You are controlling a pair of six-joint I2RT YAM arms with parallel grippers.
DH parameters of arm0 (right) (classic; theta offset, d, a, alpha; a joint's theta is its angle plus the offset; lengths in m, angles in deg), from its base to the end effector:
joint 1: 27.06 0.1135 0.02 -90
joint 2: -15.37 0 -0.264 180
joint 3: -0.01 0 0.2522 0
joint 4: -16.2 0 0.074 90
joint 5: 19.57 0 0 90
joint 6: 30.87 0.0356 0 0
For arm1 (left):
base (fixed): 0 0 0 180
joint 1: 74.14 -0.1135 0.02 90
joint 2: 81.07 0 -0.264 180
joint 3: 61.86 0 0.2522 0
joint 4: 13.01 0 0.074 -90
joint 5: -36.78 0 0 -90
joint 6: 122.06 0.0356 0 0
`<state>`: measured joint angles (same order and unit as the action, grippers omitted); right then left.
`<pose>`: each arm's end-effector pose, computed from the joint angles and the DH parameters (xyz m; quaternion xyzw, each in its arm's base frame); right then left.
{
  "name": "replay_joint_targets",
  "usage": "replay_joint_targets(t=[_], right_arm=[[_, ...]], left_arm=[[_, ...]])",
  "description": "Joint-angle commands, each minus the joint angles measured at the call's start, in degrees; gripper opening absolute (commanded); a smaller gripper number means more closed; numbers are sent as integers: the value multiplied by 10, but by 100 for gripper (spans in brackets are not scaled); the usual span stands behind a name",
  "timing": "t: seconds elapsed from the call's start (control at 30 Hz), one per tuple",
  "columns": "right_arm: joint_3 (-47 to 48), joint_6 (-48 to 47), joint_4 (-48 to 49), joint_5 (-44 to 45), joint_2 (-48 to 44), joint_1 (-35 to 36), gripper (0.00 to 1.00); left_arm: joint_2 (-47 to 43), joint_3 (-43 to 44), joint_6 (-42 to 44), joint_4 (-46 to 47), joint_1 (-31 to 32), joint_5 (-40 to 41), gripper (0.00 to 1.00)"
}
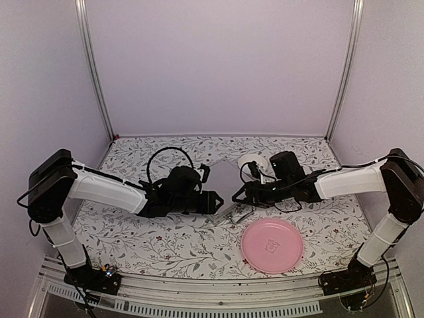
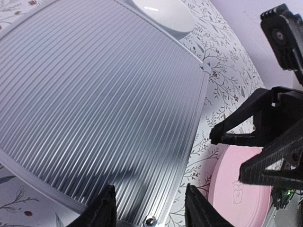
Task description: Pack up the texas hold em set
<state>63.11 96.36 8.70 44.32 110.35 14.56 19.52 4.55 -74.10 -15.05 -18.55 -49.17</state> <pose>0.2430 0.2369 0.1761 -0.1302 0.8763 0.4222 0.1920 0.2086 -0.3001 0.1666 0.0893 0.8870 -0.3194 0.3214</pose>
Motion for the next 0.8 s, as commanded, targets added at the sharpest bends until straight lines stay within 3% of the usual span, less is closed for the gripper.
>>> replay_joint_targets(t=[0.0,0.17,0.4,0.77], right_arm=[[-25,-22,-38,54,-42,8,54],[-11,-36,-102,143,-36,29,29],[37,-40,-147,196,31,51,7],[61,-35,-140,218,73,55,4]], left_arm=[[-17,-5,8,-61,-5,-1,50],[-28,9,21,-68,-5,2,51],[-3,34,41,-101,-5,15,51],[3,6,23,-89,-5,13,51]])
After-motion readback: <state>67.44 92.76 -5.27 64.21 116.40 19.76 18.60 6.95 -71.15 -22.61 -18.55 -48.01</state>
